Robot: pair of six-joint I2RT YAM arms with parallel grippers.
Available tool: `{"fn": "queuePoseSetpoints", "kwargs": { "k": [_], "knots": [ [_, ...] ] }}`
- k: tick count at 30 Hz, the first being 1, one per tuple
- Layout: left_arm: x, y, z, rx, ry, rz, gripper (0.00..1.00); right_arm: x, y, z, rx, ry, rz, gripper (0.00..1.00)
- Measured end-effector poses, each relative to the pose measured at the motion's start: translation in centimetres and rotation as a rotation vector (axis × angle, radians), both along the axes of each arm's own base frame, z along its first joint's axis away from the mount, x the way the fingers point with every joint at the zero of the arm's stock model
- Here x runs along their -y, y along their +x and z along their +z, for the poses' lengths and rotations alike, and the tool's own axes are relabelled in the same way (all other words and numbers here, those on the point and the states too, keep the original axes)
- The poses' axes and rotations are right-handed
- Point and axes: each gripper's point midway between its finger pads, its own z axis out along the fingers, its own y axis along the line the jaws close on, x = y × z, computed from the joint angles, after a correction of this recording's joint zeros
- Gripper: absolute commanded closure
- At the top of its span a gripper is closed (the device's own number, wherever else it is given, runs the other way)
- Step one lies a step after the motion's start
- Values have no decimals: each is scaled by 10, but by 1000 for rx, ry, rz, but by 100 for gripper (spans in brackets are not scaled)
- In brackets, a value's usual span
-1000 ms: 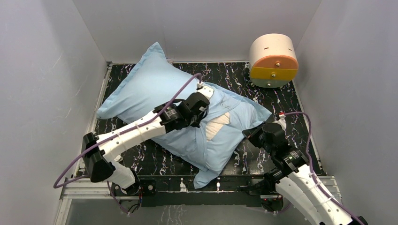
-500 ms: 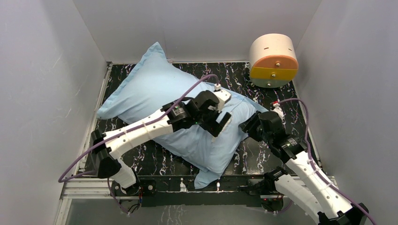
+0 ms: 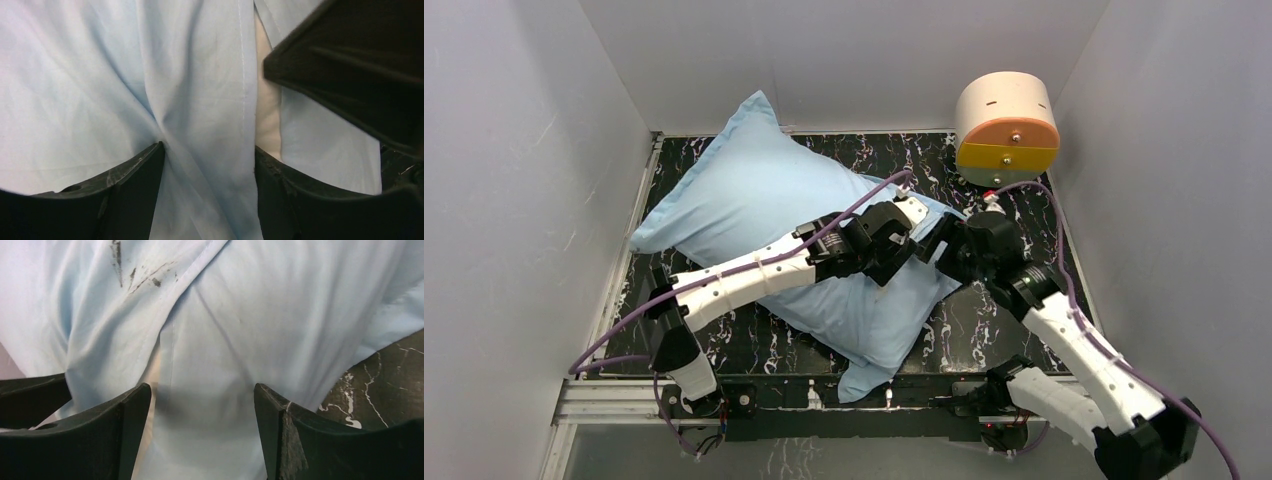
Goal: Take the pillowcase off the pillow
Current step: Remove the pillow from the pillowcase.
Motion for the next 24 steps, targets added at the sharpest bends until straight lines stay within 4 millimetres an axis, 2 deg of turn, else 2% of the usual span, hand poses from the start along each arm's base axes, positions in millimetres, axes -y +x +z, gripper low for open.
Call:
{"fn": "queuePoseSetpoints", "kwargs": {
  "k": [3,7,9,11,13,16,20,24],
  "knots": [
    [-2,1,3,-5,-28,-7,41,-15,9,-17,-73,-22,50,22],
    [-10,9,3,-16,-59,20,45,-14,18,-23,-107,-91,52,52],
    [-15,18,0,-36,-74,48,45,-8,21,-23,-97,-132,40,71],
    [-22,26,-3,-59,-92,75,51,-1,22,-25,-89,-173,32,82],
    [-28,32,-4,-85,-117,94,64,5,22,-27,-86,-202,19,88],
    [-37,37,-3,-107,-142,109,99,19,21,-23,-59,-248,-16,95],
    [-50,38,-7,-115,-139,136,100,39,16,-21,-31,-309,-81,99],
    [-71,42,-7,-119,-177,198,100,52,13,-34,-63,-367,-123,99]
  ]
}}
